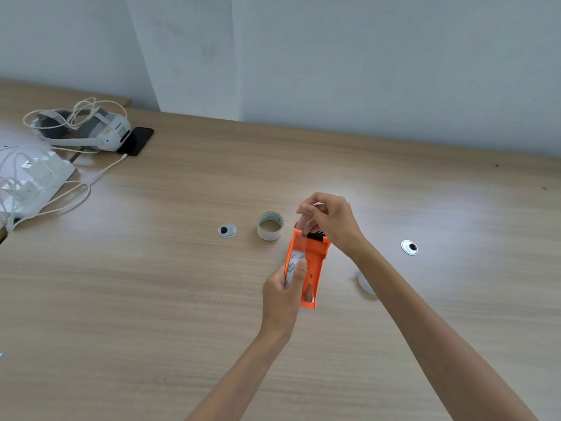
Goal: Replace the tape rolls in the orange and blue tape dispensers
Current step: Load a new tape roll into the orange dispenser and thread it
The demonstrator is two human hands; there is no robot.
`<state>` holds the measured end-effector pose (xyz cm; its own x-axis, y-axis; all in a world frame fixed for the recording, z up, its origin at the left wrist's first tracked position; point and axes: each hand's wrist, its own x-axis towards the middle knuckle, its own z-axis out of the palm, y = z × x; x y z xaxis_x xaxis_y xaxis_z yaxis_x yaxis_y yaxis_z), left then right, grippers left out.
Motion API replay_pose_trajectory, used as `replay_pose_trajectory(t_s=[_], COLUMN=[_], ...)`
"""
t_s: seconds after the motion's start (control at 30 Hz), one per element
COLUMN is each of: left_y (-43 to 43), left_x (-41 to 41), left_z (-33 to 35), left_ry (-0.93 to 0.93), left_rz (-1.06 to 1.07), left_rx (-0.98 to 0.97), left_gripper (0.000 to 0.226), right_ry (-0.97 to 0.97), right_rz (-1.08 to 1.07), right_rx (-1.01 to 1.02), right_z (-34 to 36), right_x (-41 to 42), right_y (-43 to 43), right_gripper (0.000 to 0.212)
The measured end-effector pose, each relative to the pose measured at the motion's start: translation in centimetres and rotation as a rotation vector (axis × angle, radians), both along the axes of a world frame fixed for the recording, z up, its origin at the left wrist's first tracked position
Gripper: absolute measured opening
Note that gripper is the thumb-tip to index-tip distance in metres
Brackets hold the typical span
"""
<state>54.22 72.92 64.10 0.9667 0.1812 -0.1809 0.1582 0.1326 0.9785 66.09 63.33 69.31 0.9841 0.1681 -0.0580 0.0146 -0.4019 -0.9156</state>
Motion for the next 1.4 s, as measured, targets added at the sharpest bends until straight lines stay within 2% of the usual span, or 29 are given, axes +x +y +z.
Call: replay_pose_trajectory(t_s=[0.13,0.37,0.47,0.63,0.77,0.97,1.23,1.4], left_y=[-0.1,0.5,0.5,0.2,-0.2,-0.3,-0.1,0.1], left_x=[-0.2,-1.3,-1.7,-0.4,0.1,-0.2,-0.7,-0.8], left_z=[0.0,0.0,0.2,0.0,-0.3,0.5,0.5,0.0], left_ry=[-0.033,-0.084,-0.07,-0.016,-0.001,-0.059,-0.069,-0.048], left_rz=[0.036,-0.066,-0.067,0.08,0.174,0.181,0.142,0.105], left_rx=[0.008,0.016,0.008,0.062,0.084,0.121,0.101,0.08], left_gripper=[0.042,0.04,0.024,0.044,0.046,0.046,0.047,0.042], right_ry=[-0.003,-0.031,-0.021,0.0,0.03,0.138,0.11,0.061], right_rz=[-0.039,-0.065,-0.07,-0.091,-0.12,-0.191,-0.244,-0.191], right_rx=[-0.013,0.033,0.05,0.05,0.051,0.171,0.09,0.037], right_z=[0.3,0.8,0.7,0.0,-0.6,-1.5,-2.5,-2.0], right_x=[0.4,0.9,1.0,1.3,1.5,1.4,2.1,2.5], right_y=[-0.4,-0.5,-0.5,-0.5,-0.8,-1.6,-1.8,-1.6], right_gripper=[0.015,0.015,0.014,0.017,0.017,0.015,0.013,0.016])
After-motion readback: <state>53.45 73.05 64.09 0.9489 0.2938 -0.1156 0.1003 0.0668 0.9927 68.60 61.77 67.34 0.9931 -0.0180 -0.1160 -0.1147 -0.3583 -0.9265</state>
